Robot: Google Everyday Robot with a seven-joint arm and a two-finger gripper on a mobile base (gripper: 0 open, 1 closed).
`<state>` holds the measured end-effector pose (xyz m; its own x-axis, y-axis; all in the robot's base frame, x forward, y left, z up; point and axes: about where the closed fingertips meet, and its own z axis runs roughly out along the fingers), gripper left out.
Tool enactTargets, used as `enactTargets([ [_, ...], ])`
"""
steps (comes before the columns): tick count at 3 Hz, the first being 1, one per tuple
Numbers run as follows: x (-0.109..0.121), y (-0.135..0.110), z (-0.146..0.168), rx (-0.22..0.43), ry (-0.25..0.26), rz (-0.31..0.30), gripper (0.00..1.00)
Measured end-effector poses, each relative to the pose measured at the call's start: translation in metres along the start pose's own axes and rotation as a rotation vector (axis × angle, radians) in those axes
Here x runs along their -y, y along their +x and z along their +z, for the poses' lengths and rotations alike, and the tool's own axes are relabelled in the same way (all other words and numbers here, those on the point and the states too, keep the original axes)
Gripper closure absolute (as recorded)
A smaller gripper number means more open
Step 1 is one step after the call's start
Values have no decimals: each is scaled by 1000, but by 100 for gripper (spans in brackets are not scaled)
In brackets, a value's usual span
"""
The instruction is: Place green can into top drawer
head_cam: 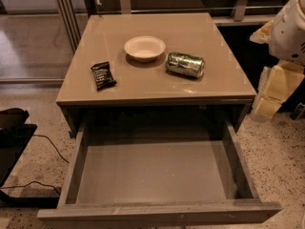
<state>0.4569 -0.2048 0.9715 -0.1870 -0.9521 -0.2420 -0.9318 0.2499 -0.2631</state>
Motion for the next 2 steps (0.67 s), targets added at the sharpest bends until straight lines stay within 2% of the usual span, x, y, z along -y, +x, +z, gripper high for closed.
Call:
enactTargets([
  [1,15,-12,11,85,14,-19,0],
  [2,28,-21,20,213,35,-29,0],
])
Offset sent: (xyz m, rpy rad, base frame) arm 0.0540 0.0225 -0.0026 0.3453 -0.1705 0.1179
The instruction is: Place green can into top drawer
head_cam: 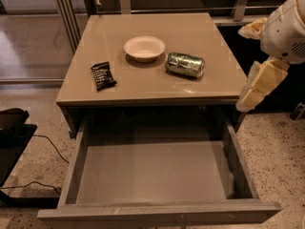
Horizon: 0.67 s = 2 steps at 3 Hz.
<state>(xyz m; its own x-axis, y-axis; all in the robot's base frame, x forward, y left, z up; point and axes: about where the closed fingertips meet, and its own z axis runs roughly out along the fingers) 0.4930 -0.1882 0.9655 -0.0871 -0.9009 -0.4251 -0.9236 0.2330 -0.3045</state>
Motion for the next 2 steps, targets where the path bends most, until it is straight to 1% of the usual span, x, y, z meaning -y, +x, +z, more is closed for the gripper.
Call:
enactTargets([
  [1,12,-7,10,99,24,1,0],
  [2,12,-7,10,99,24,0,0],
])
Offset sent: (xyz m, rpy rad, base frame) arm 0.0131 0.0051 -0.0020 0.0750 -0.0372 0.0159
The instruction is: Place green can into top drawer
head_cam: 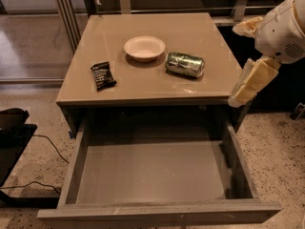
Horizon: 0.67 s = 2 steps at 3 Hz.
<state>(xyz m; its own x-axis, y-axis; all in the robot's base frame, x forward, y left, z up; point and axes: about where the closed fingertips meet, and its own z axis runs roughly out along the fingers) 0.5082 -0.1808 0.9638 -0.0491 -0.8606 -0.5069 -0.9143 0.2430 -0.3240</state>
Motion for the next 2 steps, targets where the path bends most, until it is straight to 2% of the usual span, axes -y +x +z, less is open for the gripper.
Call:
enactTargets([
  [1,1,-5,11,-25,-8,-14,0],
  [2,19,-1,40,-25,-4,1,0],
])
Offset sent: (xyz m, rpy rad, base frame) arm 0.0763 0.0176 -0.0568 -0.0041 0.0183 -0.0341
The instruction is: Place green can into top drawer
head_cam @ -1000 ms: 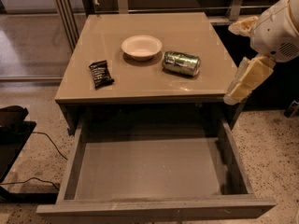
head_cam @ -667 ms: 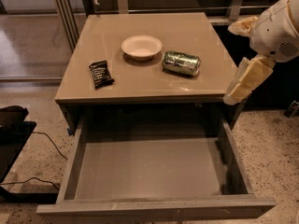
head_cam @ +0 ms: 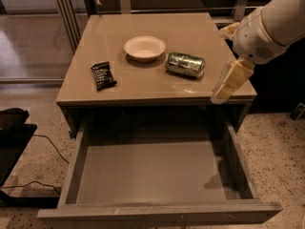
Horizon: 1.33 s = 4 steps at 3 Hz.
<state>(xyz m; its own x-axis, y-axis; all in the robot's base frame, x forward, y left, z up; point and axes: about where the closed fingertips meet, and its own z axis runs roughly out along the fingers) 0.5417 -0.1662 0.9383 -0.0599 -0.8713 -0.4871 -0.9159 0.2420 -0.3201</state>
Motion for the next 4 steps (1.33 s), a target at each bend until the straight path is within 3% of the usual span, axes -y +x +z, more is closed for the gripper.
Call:
enactTargets([
  [2,47,10,66,37,-1,59,0],
  [4,82,5,103,85,7,90,0],
])
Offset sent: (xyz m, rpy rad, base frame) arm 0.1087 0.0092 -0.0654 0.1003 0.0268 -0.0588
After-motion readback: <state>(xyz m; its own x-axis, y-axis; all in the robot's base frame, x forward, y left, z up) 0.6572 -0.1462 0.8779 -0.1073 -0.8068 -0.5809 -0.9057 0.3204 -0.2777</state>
